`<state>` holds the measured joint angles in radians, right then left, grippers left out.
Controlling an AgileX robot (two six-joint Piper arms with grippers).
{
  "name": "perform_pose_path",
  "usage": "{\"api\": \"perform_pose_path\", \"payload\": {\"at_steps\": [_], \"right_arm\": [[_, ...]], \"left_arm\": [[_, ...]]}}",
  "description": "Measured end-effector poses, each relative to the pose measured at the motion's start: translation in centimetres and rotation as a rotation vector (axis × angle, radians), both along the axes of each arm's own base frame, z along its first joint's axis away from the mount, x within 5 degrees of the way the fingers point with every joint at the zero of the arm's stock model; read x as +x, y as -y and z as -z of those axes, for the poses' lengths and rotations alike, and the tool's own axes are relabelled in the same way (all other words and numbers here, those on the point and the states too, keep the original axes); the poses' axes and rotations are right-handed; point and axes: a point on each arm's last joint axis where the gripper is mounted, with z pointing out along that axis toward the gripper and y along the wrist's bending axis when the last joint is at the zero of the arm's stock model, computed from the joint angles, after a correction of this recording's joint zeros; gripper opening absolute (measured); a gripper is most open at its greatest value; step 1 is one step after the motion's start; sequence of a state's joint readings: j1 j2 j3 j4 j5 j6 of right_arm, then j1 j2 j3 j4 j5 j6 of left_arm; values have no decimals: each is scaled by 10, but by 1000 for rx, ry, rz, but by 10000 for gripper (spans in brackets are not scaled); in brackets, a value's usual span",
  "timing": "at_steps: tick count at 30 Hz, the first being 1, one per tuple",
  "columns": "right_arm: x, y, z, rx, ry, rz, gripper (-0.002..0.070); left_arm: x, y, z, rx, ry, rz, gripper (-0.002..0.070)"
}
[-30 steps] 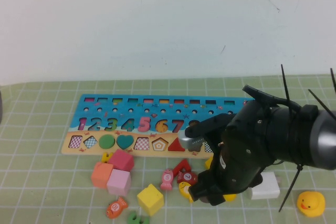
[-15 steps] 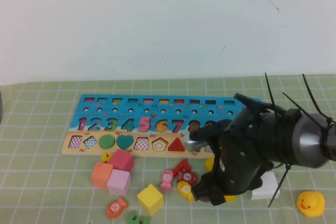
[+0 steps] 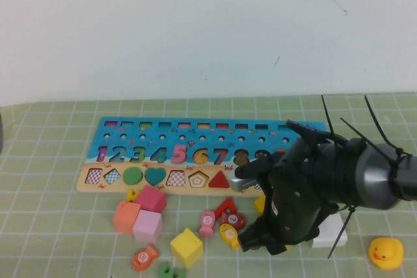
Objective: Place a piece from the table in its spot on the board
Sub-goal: Pick up the "number 6", then place the "number 6" into the hole of the number 6
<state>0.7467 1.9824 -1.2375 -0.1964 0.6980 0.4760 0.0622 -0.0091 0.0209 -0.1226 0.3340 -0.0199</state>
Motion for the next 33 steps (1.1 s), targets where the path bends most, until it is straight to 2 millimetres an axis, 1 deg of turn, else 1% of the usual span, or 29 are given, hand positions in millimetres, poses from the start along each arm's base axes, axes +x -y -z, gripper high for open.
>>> {"api": "perform_pose_path", "payload": {"at_steps": [4, 7, 10, 12, 16, 18, 21, 25, 28, 30, 33], "right_arm": [[1, 0, -3, -5, -3, 5, 275], [6, -4, -19, -11, 1, 6, 275], [16, -12, -47, -18, 23, -27, 275], [25, -18, -70, -16, 61, -51, 275], [43, -32, -111, 7, 128, -76, 275], [53, -41, -122, 14, 148, -92, 275], [69, -56, -121, 22, 160, -97, 275], [88, -73, -114, 37, 173, -80, 275], [100, -85, -100, 55, 164, -51, 275], [106, -92, -92, 85, 163, 1, 275], [112, -101, -81, 127, 153, 51, 275]], "left_arm": [[0, 0, 0, 0, 0, 0, -1], [0, 0, 0, 0, 0, 0, -1], [0, 0, 0, 0, 0, 0, -1], [0, 0, 0, 0, 0, 0, -1], [0, 0, 0, 0, 0, 0, -1], [0, 0, 0, 0, 0, 0, -1], [0, 0, 0, 0, 0, 0, -1], [0, 0, 0, 0, 0, 0, -1], [0, 0, 0, 0, 0, 0, -1], [0, 0, 0, 0, 0, 0, -1], [0, 0, 0, 0, 0, 0, -1]]}}
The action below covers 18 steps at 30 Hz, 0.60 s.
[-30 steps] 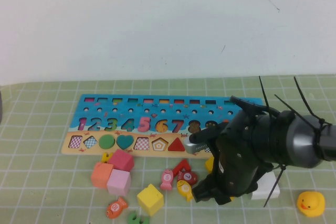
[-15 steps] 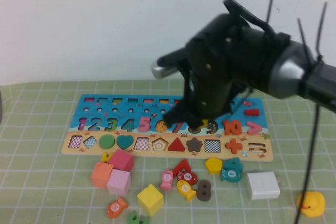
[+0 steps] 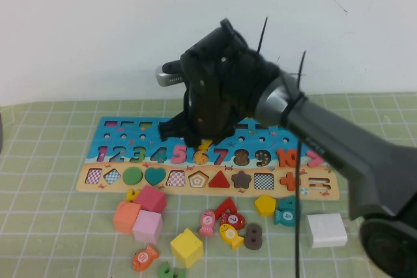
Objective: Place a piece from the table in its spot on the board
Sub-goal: Place the "number 6" into the hole of the number 6
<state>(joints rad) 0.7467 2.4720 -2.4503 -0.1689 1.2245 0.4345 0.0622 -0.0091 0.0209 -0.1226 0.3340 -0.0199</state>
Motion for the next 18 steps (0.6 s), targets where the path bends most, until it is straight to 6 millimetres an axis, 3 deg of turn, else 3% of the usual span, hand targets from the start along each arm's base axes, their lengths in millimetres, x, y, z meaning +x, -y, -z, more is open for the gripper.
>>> {"api": "perform_pose_path", "payload": {"at_steps": [10, 18], "right_arm": [[18, 0, 40, 76, -96, 59, 275], [27, 4, 40, 118, -71, 75, 275]], "left_arm": [[0, 0, 0, 0, 0, 0, -1], [0, 0, 0, 0, 0, 0, -1]]}}
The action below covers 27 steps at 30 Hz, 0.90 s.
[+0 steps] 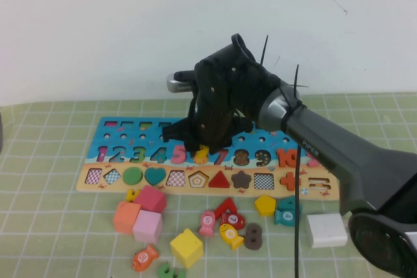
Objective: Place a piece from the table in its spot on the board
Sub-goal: Place the "number 6" into the hole of the number 6
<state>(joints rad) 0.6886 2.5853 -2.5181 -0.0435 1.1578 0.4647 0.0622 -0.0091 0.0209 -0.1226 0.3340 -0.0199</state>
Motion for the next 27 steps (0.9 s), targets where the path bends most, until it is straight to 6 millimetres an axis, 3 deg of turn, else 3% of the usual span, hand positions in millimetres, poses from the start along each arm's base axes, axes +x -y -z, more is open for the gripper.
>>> {"api": "perform_pose_path", "payload": {"at_steps": [5, 15, 27], "right_arm": [[0, -2, 1, 22, 2, -2, 275], [3, -3, 22, 8, -26, 0, 275], [4, -4, 21, 20, -11, -2, 275]], "left_arm": [[0, 0, 0, 0, 0, 0, -1], [0, 0, 0, 0, 0, 0, -1], [0, 0, 0, 0, 0, 0, -1]]}}
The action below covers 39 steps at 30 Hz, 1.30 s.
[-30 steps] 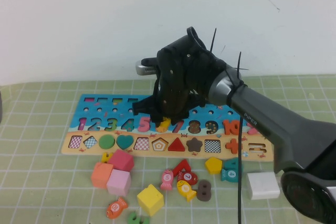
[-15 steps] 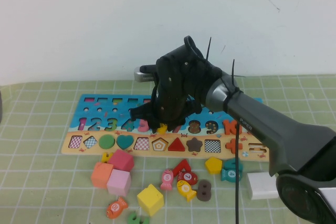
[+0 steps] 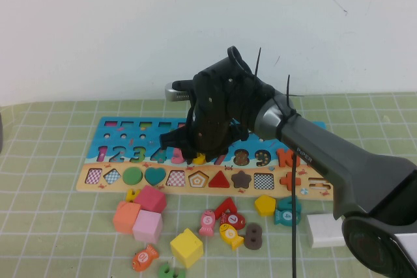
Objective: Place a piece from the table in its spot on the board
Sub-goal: Place the "number 6" into the hole of the number 6
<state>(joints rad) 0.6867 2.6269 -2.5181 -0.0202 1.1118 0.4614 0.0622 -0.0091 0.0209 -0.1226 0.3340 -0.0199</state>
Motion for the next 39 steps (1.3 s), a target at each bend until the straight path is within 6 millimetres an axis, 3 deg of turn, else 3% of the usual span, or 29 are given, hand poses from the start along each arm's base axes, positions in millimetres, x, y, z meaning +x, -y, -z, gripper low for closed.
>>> {"api": "perform_pose_path", "payload": {"at_steps": [20, 39], "right_arm": [[1, 1, 0, -12, 20, -12, 349], [3, 3, 0, -28, 28, 36, 353]], "left_arm": [[0, 0, 0, 0, 0, 0, -1], [0, 0, 0, 0, 0, 0, -1]]}}
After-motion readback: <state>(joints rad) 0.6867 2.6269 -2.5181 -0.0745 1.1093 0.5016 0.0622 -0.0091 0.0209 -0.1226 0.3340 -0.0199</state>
